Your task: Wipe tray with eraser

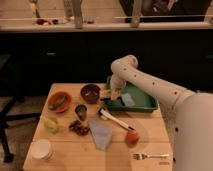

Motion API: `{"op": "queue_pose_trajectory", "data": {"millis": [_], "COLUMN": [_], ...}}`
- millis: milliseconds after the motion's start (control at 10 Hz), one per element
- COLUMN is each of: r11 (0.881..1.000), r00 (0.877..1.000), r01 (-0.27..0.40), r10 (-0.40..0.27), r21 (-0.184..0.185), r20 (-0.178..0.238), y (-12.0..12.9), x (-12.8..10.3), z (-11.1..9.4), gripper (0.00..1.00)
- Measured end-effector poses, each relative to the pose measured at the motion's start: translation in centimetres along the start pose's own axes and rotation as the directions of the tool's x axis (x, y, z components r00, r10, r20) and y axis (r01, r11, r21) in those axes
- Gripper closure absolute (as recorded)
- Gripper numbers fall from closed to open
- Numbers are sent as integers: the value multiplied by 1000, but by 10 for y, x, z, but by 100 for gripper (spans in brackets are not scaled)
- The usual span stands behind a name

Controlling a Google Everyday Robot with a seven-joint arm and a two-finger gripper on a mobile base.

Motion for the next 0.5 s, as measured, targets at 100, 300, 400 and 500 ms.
{"op": "queue_pose_trajectory", "data": {"millis": [100,300,400,500], "r11": [1000,999,998,997], "r00": [1000,999,999,998], "r01": [-12,-39,-48,-62], "r10": [12,40,49,63], "r21": [9,34,44,52], "r20": [-3,-14,-19,-24], "y": [-4,-30,-44,-57], "x": [1,8,11,15], "z": [0,2,3,4], "gripper": [100,100,100,100]}}
